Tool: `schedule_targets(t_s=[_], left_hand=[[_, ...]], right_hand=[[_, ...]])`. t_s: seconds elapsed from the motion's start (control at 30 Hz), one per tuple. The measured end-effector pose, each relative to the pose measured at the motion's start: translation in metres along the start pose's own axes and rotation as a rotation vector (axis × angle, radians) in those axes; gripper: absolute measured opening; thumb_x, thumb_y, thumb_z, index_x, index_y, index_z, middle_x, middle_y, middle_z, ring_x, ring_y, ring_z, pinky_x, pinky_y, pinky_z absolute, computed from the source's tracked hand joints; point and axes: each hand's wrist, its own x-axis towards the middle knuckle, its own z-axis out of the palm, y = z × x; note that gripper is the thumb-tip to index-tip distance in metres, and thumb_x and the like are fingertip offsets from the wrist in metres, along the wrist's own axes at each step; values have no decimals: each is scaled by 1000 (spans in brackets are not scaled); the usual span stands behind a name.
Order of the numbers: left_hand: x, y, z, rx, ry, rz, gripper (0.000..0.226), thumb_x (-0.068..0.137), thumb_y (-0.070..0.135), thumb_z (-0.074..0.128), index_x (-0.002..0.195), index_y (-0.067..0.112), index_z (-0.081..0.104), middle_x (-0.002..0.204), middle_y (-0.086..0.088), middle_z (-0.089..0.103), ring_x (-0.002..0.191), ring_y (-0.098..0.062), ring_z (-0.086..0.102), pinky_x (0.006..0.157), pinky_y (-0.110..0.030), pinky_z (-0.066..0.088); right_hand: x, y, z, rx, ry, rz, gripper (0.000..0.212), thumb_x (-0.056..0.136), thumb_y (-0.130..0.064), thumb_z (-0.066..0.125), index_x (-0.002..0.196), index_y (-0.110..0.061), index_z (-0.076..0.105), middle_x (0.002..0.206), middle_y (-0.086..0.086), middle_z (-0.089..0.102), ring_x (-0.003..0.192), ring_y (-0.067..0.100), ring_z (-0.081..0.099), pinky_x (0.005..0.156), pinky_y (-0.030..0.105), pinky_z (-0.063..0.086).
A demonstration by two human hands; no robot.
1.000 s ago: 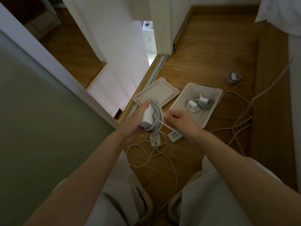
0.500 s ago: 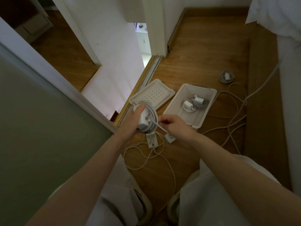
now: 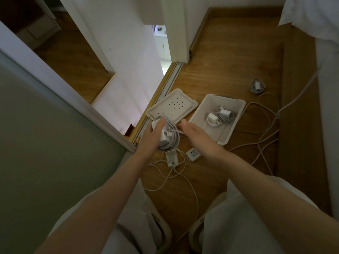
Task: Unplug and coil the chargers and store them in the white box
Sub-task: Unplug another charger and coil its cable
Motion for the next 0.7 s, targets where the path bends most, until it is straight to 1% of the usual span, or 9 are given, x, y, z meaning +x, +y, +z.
schedule_targets(t_s=[0.13, 0.23, 0.3, 0.37, 0.43, 0.47, 0.53, 0.6, 0.7], left_hand=[[-1, -6, 7, -81, -21, -47, 47, 93, 52, 42, 132, 25, 45, 118, -11, 61, 102, -28, 64, 79, -45, 58], [-1, -8, 15, -76, -21, -29, 44, 93, 52, 43, 130, 28, 46, 117, -8, 62, 102, -24, 64, 85, -47, 55], [0, -8, 21, -65, -15, -18, 38, 94, 51, 42, 124, 28, 47, 116, -6, 62, 101, -22, 64, 86, -46, 55], [1, -6, 26, -70, 14, -37, 33, 95, 49, 40, 120, 29, 46, 113, -5, 61, 99, -21, 63, 84, -43, 56], [2, -5, 26, -67, 38, -42, 38, 95, 50, 38, 125, 27, 45, 113, -5, 60, 99, -22, 62, 83, -42, 56], [3, -5, 25, -52, 43, -37, 42, 96, 50, 38, 129, 25, 44, 115, -6, 60, 100, -23, 62, 83, -43, 56], [4, -6, 24, -28, 75, -19, 42, 97, 46, 40, 131, 23, 42, 116, -6, 59, 101, -24, 61, 84, -44, 55], [4, -7, 25, -28, 99, -6, 40, 96, 44, 42, 130, 22, 41, 114, -4, 58, 99, -22, 62, 84, -42, 55], [6, -9, 29, -27, 115, -3, 43, 95, 47, 42, 130, 23, 43, 115, -6, 60, 99, -23, 63, 84, -46, 55]], right_hand=[[0, 4, 7, -119, 209, -18, 53, 89, -46, 53, 128, -12, 41, 115, -3, 49, 100, 10, 49, 66, 10, 39], [3, 4, 7, -56, 295, 33, 50, 90, -39, 56, 128, -10, 38, 107, -3, 49, 91, 8, 50, 58, 8, 39], [6, 5, 9, 113, 268, 113, 50, 92, -32, 54, 132, -11, 33, 110, 0, 49, 93, 10, 50, 63, 11, 41], [8, 3, 9, 279, 237, 172, 54, 93, -28, 54, 137, -13, 28, 113, 1, 51, 98, 14, 50, 76, 21, 42], [9, 1, 4, 332, 171, 193, 60, 93, -29, 52, 141, -13, 21, 122, 4, 50, 100, 14, 49, 81, 24, 40], [8, 0, 3, 267, 130, 193, 60, 94, -31, 50, 143, -14, 18, 127, 4, 47, 99, 12, 49, 79, 21, 40], [6, 1, 3, -79, 90, 128, 56, 97, -37, 42, 143, -14, 19, 134, 5, 44, 102, 12, 49, 79, 19, 42], [5, 9, 6, -452, 163, -47, 50, 99, -34, 40, 142, -14, 26, 141, 7, 36, 121, 18, 42, 97, 27, 40], [3, 11, 11, -538, 229, -257, 43, 97, -16, 45, 138, -14, 33, 141, 5, 29, 123, 20, 42, 103, 27, 40]])
